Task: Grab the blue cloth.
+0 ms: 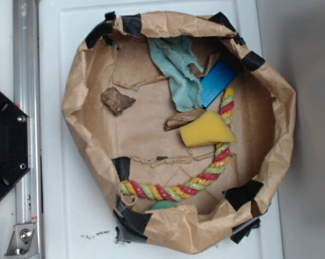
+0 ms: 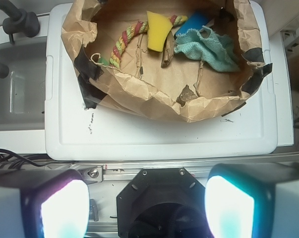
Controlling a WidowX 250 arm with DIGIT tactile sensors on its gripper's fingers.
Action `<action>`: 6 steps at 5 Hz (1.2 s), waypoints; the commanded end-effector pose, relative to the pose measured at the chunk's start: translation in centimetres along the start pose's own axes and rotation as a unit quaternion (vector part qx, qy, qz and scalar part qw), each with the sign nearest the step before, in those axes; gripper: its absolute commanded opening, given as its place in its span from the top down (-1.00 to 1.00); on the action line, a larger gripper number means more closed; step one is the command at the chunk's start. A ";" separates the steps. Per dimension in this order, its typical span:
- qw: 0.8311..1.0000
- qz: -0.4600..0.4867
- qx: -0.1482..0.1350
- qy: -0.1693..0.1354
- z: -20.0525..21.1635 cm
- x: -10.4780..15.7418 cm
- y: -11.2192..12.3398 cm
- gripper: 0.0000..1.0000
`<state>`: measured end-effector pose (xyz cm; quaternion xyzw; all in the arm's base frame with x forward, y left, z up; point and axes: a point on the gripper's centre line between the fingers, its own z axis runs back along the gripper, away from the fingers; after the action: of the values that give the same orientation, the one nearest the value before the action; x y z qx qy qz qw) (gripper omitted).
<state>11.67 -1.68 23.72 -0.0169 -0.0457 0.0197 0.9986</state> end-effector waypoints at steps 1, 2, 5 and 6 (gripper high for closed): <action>1.000 0.000 0.000 0.000 0.0 0.0 0.0 -1.00; 0.992 0.114 0.030 0.050 -5.3 4.7 4.0 -1.00; 0.915 0.399 0.055 -0.010 -19.8 17.2 4.9 -1.00; 0.858 0.509 0.058 -0.042 -20.9 20.1 4.8 -1.00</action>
<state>32.06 1.99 3.58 0.0419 -0.0380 0.5020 0.8630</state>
